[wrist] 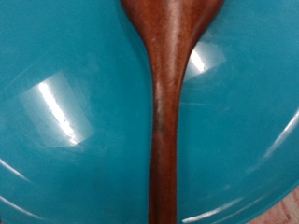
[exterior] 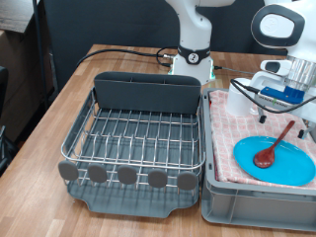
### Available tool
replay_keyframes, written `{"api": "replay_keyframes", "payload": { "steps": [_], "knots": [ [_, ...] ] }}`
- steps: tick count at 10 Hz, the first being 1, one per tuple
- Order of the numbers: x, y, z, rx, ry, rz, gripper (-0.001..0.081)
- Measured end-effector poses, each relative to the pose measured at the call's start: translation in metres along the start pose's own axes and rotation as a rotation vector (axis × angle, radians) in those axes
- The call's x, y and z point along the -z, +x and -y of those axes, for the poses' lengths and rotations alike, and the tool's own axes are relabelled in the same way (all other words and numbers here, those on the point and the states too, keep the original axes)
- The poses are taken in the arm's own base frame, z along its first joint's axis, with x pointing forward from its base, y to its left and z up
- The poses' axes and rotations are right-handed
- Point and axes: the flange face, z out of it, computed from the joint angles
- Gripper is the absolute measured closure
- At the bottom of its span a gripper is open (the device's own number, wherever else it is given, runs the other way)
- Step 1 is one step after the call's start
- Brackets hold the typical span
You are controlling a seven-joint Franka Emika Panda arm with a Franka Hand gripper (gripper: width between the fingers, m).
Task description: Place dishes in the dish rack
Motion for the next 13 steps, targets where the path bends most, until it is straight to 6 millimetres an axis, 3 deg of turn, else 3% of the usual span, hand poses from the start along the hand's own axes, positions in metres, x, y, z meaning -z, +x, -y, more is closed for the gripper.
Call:
{"api": "replay_keyframes", "payload": {
  "steps": [9, 11, 12, 13],
  "knots": [
    [-0.032, -0.008, -0.004, -0.030, 0.033, 0.020, 0.0003],
    [-0.034, -0.006, -0.005, -0.036, 0.032, 0.016, 0.0301],
    [-0.035, -0.004, -0.005, -0.037, 0.032, 0.014, 0.0301],
    [-0.035, -0.003, -0.005, -0.039, 0.031, 0.013, 0.0453]
  ]
}}
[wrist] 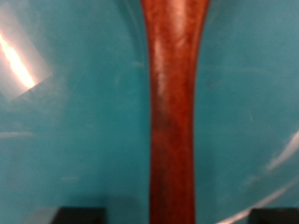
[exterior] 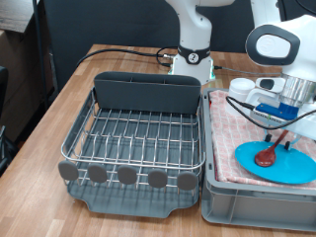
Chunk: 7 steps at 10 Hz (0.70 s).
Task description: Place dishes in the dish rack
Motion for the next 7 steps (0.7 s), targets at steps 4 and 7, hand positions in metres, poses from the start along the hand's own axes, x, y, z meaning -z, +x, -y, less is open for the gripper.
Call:
{"api": "replay_keyframes", "payload": {
  "steps": [4, 7],
  "knots": [
    [0.000, 0.001, 0.002, -0.003, -0.004, -0.006, 0.0715],
    [0.011, -0.004, 0.008, 0.010, -0.027, -0.012, 0.0715]
  ]
}}
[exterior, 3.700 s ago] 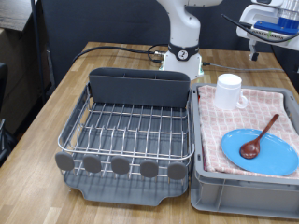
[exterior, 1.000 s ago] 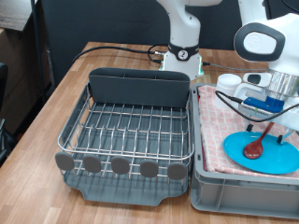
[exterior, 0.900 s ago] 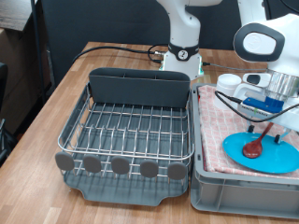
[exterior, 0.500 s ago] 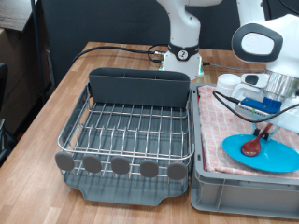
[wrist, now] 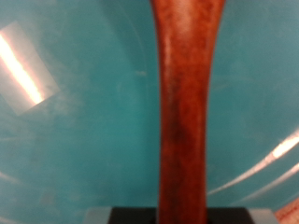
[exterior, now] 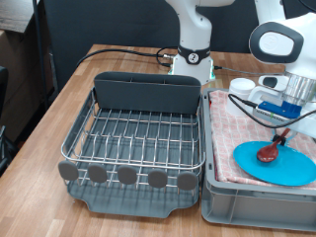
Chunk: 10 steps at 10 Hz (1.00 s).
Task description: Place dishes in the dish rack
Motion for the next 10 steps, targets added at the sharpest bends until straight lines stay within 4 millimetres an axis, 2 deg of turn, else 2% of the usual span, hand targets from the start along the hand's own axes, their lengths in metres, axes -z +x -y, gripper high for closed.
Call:
{"api": "replay_keyframes", "payload": {
  "steps": [4, 10],
  "knots": [
    [0.032, 0.001, 0.012, 0.025, -0.049, 0.005, 0.0715],
    [0.094, 0.023, 0.025, 0.061, -0.117, 0.043, 0.0715]
  ]
}}
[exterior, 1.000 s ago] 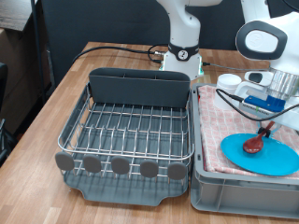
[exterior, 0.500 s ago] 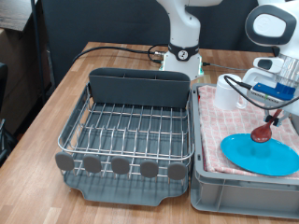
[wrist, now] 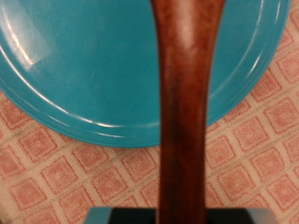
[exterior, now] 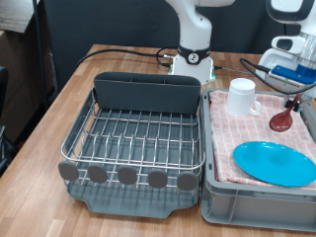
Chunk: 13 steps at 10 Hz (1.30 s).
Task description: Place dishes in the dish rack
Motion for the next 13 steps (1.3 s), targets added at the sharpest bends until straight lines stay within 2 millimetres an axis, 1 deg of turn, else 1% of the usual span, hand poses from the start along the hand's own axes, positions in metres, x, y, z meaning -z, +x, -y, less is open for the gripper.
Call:
{"api": "replay_keyframes", "payload": {
  "steps": [4, 8, 9, 11, 13],
  "knots": [
    [0.034, 0.012, -0.002, 0.013, 0.001, -0.003, 0.0715],
    [0.052, 0.017, -0.004, 0.020, 0.005, 0.015, 0.0715],
    [0.051, 0.017, -0.004, 0.021, 0.005, 0.013, 0.0715],
    [0.051, 0.024, -0.014, 0.024, -0.074, -0.006, 0.0715],
    [0.060, 0.037, -0.031, -0.048, -0.126, -0.012, 0.0715]
  ]
}}
